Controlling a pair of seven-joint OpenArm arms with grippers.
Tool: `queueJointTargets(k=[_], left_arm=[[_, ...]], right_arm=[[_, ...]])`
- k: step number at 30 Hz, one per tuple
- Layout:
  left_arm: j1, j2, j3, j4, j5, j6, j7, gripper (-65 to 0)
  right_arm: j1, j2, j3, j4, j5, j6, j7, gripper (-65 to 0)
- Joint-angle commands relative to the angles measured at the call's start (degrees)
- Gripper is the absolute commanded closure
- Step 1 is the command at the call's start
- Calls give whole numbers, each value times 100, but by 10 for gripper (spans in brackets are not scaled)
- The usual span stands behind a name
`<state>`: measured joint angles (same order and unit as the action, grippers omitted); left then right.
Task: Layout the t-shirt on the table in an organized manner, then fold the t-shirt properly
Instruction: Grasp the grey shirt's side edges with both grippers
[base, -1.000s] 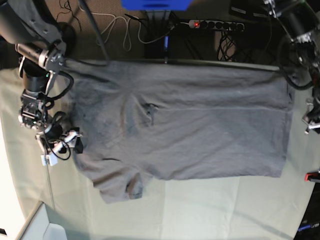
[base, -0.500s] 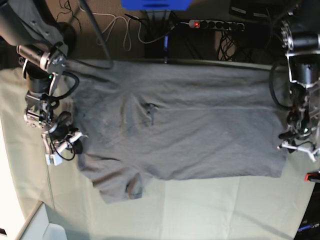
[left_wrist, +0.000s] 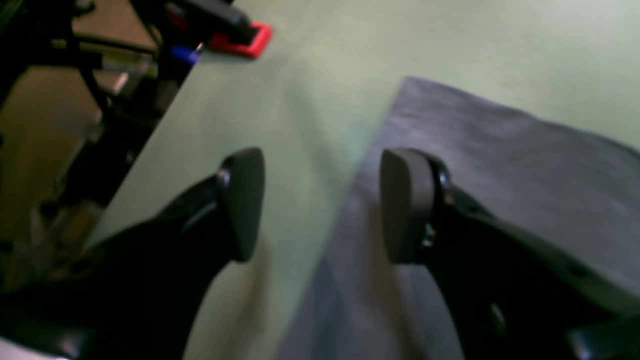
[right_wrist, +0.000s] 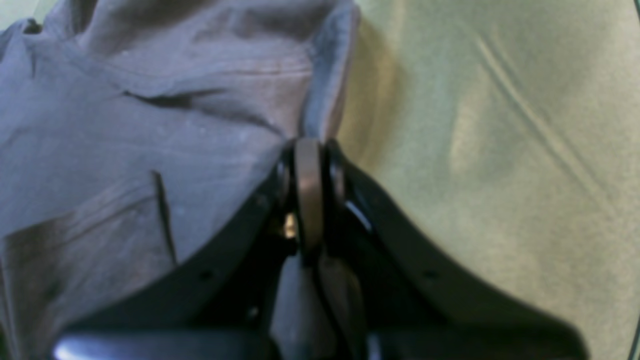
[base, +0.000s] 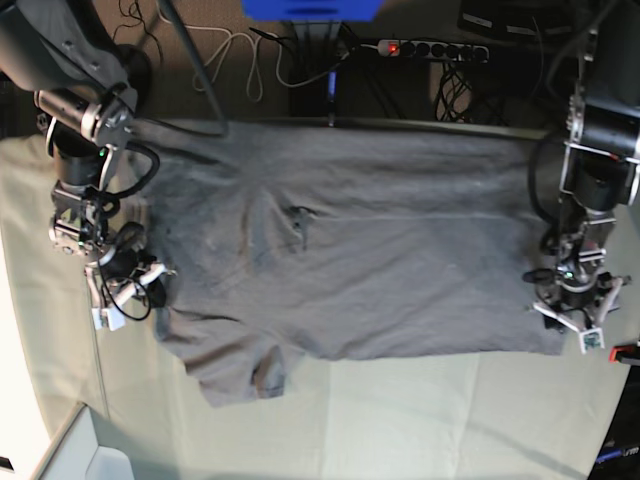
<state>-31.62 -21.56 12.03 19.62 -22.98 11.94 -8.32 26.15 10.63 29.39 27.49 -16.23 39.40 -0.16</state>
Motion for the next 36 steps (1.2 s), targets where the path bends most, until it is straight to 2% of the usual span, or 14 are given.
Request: queueJointTargets(k=[1,11,23,27,30,32,33,36], left_arm=[[-175,-46,-3,-41,26,32,-210,-355],[-60,227,-12,-498,-27,32,-790,-354],[115,253,-38,-779,-53,32,-755,-354],[291,253,-3,-762,-634,32,-764,-353],[309,253,14,-753,-845,32,-755,-350],[309,253,14,-753,-862,32,-755,-300],[309,253,14,-753,-897,32,-755,-248],[309,253,-21,-770,-924,32,-755,-37]], right_arm=[[88,31,-7,34,-69,60,-120,0],[88,31,-7,34,-69,60,-120,0],[88,31,-7,34,-69,60,-129,0],[88,31,-7,34,-69,60,-129,0],[88,31,-7,34,-69,60,-129,0],[88,31,-7,34,-69,60,-137,0],[88,31,-7,34,-69,60,-137,0],[88,31,-7,34,-69,60,-146,0]])
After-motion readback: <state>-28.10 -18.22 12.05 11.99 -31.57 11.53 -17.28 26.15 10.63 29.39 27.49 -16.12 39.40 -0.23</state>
